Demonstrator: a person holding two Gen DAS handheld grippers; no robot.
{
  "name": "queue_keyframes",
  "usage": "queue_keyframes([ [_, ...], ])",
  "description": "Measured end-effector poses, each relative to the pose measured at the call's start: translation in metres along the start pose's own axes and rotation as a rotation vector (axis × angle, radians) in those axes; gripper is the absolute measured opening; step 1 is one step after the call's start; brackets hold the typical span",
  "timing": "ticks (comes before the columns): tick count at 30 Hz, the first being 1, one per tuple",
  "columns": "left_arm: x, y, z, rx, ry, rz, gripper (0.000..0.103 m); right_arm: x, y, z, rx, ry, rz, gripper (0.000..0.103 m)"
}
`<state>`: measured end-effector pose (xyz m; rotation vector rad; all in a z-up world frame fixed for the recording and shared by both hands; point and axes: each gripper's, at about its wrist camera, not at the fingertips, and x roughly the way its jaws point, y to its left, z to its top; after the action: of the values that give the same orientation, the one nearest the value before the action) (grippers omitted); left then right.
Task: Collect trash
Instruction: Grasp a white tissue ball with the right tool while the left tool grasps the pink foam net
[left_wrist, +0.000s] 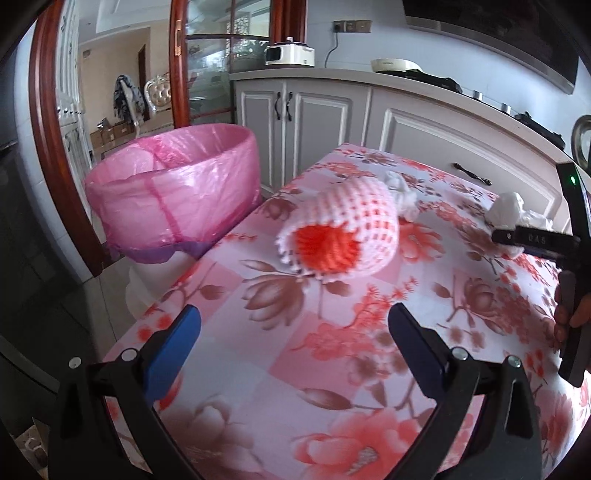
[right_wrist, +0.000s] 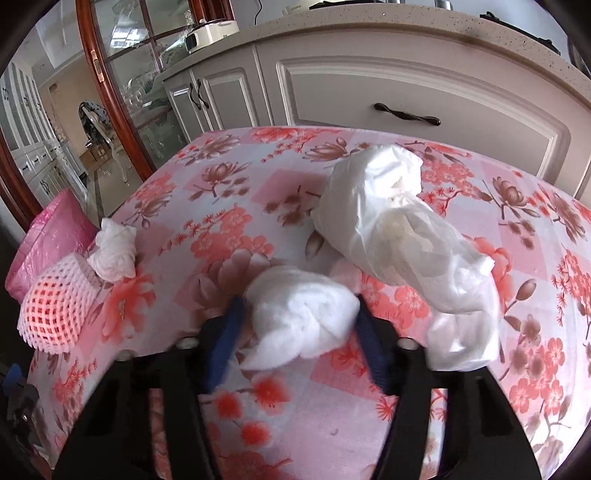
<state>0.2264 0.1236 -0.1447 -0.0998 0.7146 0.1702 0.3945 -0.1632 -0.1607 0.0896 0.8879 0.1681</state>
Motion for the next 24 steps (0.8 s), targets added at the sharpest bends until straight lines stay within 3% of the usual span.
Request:
queue_keyframes([
  [2, 0.001, 0.004, 0.0, -0.009, 0.002, 0.005, 0.098, -0.003, 0.0, -0.003, -0.001, -0.007, 0.018, 0.041],
  [4, 0.001, 0.008, 0.0, -0.018, 0.002, 0.009, 0.098, -0.007, 0.0, -0.006, -0.01, -0.016, 0.027, 0.038],
  [13, 0.0, 0.005, 0.005, -0.01, 0.009, -0.018, 0.098, -0.044, 0.011, -0.025, -0.044, -0.044, 0.069, 0.037],
  [17, 0.009, -0.007, 0.017, 0.065, 0.012, -0.067, 0.098, -0.061, 0.014, -0.035, -0.06, -0.061, 0.075, 0.037],
  [24, 0.039, -0.019, 0.047, 0.172, 0.012, -0.086, 0.098, -0.083, 0.01, -0.045, -0.058, -0.078, 0.091, 0.037],
])
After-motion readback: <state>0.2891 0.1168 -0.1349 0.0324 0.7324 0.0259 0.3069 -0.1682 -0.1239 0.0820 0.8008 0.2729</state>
